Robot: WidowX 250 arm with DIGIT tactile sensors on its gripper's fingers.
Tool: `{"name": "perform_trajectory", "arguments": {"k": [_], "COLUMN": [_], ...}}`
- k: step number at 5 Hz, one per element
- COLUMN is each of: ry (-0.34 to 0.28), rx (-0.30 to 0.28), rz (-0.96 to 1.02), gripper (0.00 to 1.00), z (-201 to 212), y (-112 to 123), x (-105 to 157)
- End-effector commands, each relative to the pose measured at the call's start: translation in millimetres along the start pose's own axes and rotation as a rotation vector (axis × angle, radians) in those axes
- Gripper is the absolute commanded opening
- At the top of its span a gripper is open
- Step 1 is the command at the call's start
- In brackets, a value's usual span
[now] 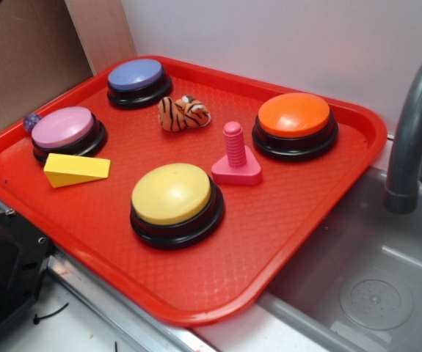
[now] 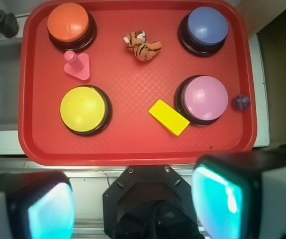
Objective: Push the pink button.
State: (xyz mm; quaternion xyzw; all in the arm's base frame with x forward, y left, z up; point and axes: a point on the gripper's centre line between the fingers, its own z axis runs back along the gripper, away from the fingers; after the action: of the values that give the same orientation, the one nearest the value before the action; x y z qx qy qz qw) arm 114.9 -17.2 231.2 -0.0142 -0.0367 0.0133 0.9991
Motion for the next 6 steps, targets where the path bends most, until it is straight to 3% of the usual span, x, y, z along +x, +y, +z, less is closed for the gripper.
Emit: {"name": "perform_trajectory", "arguments": {"k": [1, 3, 4, 6], "ry": [0.022, -0.044, -0.033, 0.026], "rx": [-0.005, 0.014, -0.038, -0.029], "rz": [0.252, 0.305, 0.29, 0.237], "gripper": [1.0, 1.0, 1.0, 1.0], "z": [-54.0, -90.8, -121.3, -167.1], "y": [99.0, 148.1, 154.6, 145.2], "x": [57.1, 56.6, 63.9, 71.7]}}
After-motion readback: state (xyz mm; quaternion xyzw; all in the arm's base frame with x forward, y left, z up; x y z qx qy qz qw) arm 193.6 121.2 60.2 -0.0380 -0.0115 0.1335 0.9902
